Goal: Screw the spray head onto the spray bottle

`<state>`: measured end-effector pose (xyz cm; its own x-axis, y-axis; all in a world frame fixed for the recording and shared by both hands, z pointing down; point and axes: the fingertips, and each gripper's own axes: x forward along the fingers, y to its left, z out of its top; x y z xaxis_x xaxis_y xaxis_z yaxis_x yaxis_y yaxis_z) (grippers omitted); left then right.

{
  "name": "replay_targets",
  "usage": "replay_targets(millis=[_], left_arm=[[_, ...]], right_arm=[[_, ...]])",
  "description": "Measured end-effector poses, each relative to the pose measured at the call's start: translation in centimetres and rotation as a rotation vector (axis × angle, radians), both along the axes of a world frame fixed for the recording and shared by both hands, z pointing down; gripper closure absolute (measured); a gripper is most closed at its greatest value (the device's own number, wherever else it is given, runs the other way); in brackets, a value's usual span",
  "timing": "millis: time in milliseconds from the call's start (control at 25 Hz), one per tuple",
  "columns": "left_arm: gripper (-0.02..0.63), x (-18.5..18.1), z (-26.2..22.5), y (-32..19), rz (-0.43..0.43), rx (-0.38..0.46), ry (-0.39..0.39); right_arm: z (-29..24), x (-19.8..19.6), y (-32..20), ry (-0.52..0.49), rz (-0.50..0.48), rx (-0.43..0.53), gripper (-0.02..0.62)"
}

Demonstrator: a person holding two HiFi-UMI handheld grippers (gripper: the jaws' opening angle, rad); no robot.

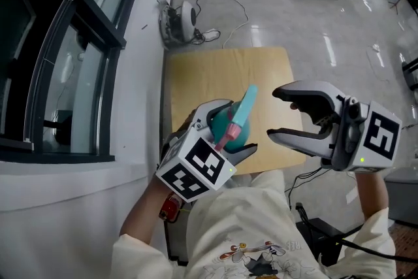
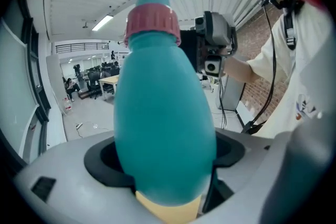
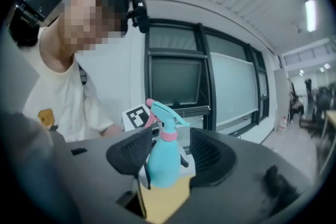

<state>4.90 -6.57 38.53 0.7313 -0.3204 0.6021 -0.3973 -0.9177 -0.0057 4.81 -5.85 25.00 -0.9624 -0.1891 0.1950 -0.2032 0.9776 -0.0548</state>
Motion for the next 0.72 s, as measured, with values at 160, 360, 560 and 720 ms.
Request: replay_targets(millis=[160, 360, 560, 720], left_arm=[[0.179, -0.1, 0.5, 1.4, 0.108, -0.005, -0.029], [0.179, 0.6, 1.2, 3.8, 0.238, -0.013, -0.094], [0.179, 1.5, 1.0, 5.4, 0.303, -0.027, -0.127], [0.179, 1.5, 0.8, 6.4, 0.337, -0.069, -0.106]], right_arm=[[-1.2, 0.8, 0.8, 0.258, -0.172, 0.248, 0.383], [-0.5, 0.4, 2.7, 0.481, -0.495, 0.353, 0.385], [1.2, -0.4, 5.2, 0.622, -0.761, 0.399, 0.393], [1.5, -1.4, 6.5, 0.618, -0.814, 0.465, 0.469]])
